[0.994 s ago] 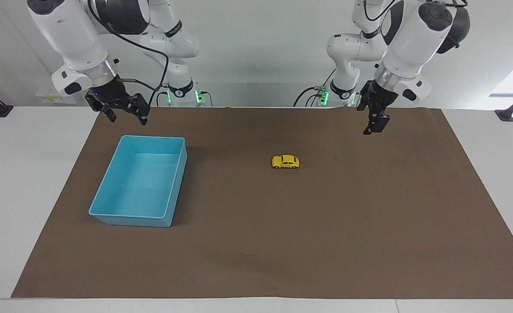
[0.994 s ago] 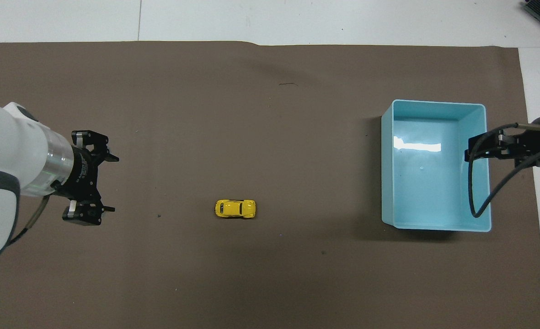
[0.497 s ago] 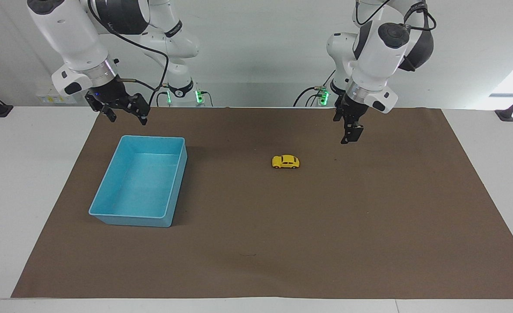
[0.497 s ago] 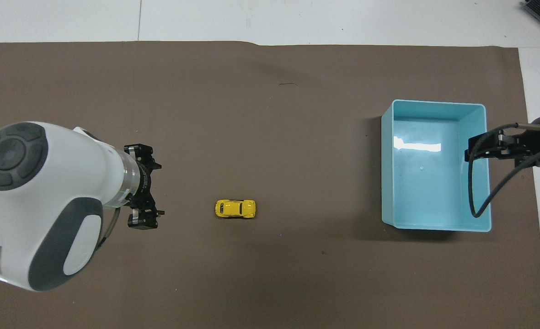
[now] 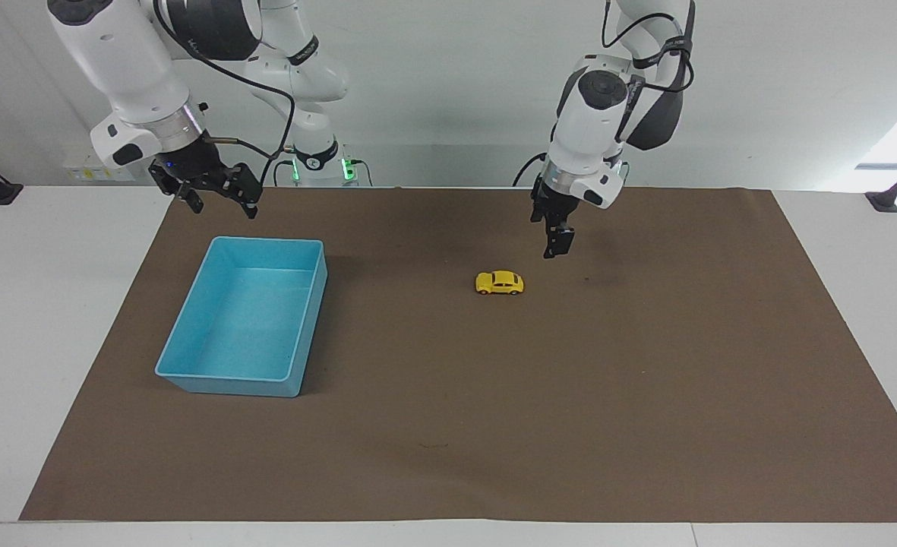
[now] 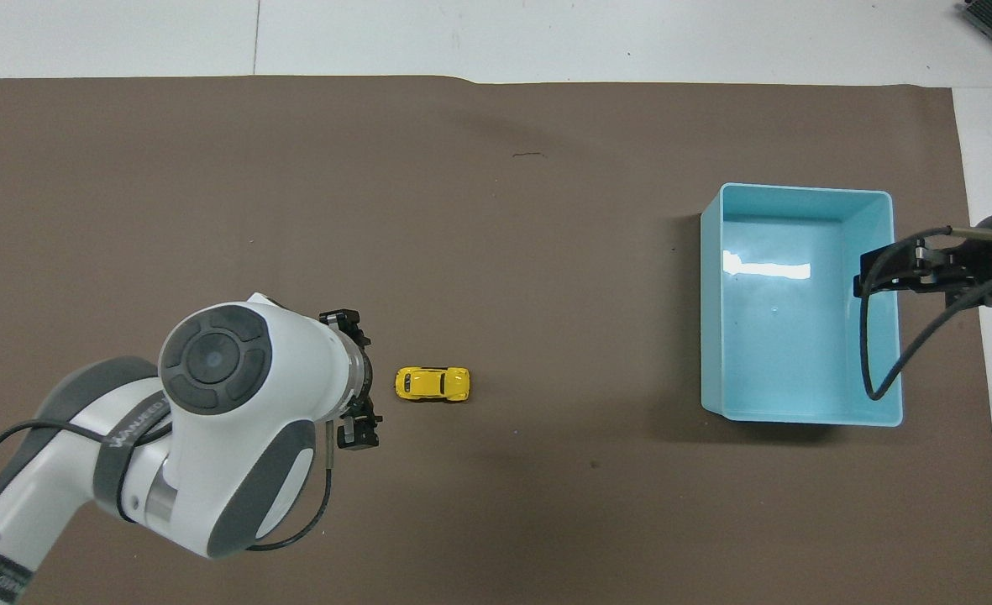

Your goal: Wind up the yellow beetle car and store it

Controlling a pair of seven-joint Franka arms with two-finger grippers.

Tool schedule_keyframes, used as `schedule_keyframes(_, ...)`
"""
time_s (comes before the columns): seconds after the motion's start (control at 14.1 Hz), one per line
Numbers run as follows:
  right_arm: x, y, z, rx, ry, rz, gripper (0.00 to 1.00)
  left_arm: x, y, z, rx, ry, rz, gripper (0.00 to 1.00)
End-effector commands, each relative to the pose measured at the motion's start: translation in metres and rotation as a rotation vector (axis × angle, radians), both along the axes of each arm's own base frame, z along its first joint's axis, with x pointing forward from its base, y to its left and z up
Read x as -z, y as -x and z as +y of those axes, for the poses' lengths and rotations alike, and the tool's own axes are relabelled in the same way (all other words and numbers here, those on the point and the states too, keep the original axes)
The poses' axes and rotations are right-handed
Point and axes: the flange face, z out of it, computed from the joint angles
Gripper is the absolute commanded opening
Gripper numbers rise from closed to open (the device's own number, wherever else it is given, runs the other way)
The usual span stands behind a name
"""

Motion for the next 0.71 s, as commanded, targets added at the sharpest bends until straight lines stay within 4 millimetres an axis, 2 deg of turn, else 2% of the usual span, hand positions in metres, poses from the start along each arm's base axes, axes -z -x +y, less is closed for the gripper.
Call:
schedule_keyframes(0.0,-0.002,-0.003,0.0,-0.015,-0.012,0.003,1.0,0.036,-0.01,-0.014,-0.122,0.021,-0.013,1.0)
schedule_keyframes(0.07,-0.002,-0.003,0.0,-0.015,-0.012,0.004,1.0,0.043,-0.007,-0.024,-0.114,0.027,-0.021,1.0)
schedule_keyframes(0.21,-0.002,-0.003,0.0,-0.015,-0.012,0.004,1.0,0.064,-0.004,-0.031,-0.107,0.033,-0.034,1.0)
schedule_keyframes(0.57,-0.002,-0.003,0.0,-0.015,-0.012,0.004,1.0,0.081,0.007,-0.038,-0.091,0.045,-0.052,1.0)
schedule_keyframes(0.64,-0.002,-0.003,0.0,-0.015,-0.012,0.004,1.0,0.096,0.015,-0.048,-0.066,0.03,-0.033,1.0)
